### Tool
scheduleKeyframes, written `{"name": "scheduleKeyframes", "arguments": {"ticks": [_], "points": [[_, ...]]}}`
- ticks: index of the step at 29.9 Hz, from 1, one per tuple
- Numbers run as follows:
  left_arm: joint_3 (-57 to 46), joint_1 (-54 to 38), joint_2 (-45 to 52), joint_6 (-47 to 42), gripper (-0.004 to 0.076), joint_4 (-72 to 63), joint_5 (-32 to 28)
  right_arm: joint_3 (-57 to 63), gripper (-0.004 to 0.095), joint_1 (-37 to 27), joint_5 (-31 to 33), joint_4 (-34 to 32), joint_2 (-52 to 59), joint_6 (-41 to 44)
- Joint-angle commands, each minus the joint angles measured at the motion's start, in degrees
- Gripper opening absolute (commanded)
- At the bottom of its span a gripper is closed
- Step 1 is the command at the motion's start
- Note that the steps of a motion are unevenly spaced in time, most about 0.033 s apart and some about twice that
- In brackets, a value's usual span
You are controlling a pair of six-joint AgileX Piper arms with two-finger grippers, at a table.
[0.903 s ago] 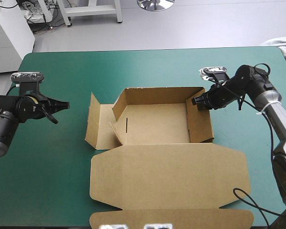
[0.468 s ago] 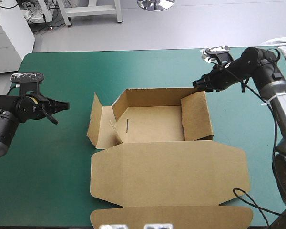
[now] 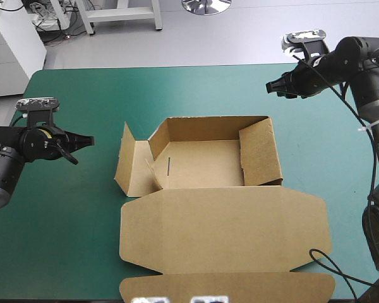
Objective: Fold the box
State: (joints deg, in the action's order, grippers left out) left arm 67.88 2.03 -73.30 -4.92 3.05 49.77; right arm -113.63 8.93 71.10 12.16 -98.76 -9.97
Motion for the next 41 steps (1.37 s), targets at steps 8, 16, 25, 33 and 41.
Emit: {"name": "scheduleKeyframes", "arguments": {"ticks": [8,16,25,33,41], "points": [[1.5,0.1,1.7,-0.4,-0.0007,-0.6,-1.0,4.2,0.0364,-0.3,0.8,-0.4,7.9,3.3],[1.5,0.1,1.7,-0.4,-0.0008,-0.6,-0.9,18.2,0.0364,-0.3,0.7,0.5,8.0,0.4],[1.5,0.1,1.7,-0.4,-0.0008,-1.9,-1.5,20.3,0.0364,-0.3,-0.4,7.4,1.3,-2.7],[1.5,0.1,1.7,-0.4,-0.0008,-1.9,-3.8,20.3,0.0351,-0.1,-0.2,7.8,-5.2,-2.6],[1.5,0.1,1.7,-0.4,-0.0008,-3.1,-4.6,20.3,0.0114,-0.1,-0.2,10.3,-8.6,-3.5]]}}
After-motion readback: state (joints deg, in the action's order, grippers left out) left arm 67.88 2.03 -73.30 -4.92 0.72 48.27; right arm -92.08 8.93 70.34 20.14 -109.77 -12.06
